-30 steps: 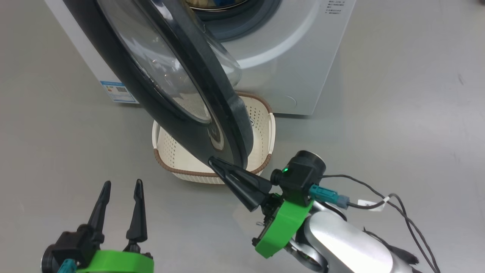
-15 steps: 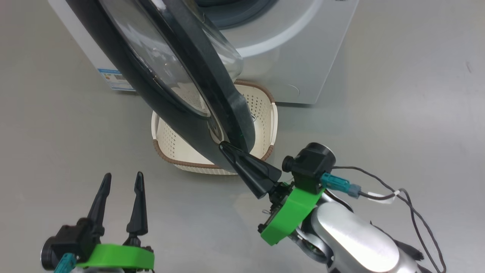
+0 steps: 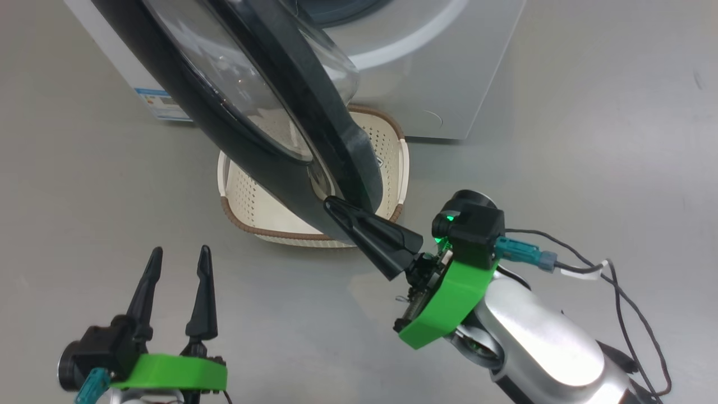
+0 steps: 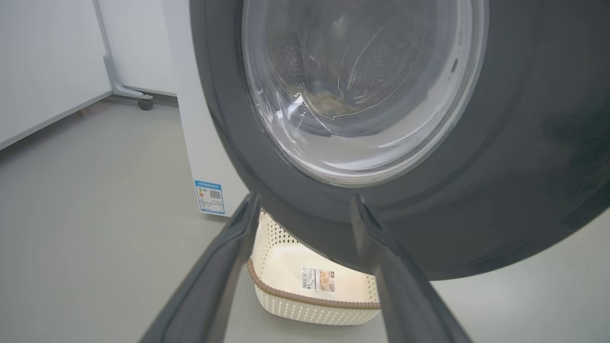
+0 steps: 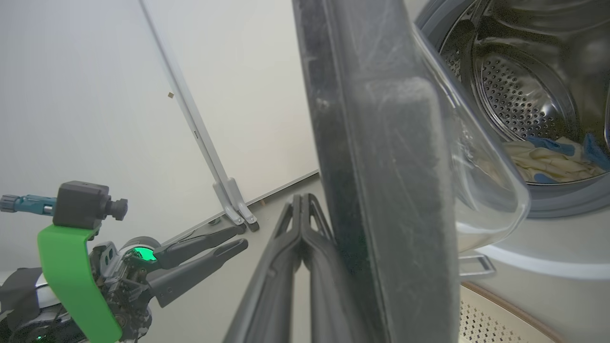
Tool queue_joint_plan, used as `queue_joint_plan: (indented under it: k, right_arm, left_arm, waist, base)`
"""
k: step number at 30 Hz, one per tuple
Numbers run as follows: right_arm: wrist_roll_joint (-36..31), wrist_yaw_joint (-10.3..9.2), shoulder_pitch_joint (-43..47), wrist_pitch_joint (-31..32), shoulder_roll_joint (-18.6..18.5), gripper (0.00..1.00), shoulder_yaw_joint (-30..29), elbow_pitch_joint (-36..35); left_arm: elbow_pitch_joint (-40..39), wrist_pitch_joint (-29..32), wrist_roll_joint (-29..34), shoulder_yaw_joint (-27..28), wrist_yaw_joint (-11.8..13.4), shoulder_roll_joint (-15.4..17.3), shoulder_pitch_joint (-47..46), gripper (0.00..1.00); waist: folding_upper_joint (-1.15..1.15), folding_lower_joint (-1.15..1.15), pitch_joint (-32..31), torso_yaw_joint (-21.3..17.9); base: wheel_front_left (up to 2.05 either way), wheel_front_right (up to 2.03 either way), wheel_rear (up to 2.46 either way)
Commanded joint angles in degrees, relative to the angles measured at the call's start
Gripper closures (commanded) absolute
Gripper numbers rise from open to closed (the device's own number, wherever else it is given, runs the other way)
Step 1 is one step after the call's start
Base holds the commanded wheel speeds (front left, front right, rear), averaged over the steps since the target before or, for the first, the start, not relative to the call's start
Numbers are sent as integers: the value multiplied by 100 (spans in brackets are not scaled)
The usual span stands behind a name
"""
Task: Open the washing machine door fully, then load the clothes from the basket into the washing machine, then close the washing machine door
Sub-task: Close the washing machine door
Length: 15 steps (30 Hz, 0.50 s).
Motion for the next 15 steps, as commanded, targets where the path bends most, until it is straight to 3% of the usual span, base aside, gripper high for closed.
queue_joint_plan:
  k: [1,15]
  right_arm:
    - [47,21,-179,-37,111,100,-94,-212]
    - [-28,21,-331,-37,111,100,-565,-223]
  left_arm:
    - [-213,-63,35,208,3,107,-169,0]
    - [-290,-63,27,180,3,73,-217,0]
  waist:
    - [0,0,26,0]
    - [0,0,202,-23]
  base:
    - [0,0,0]
    - [0,0,0]
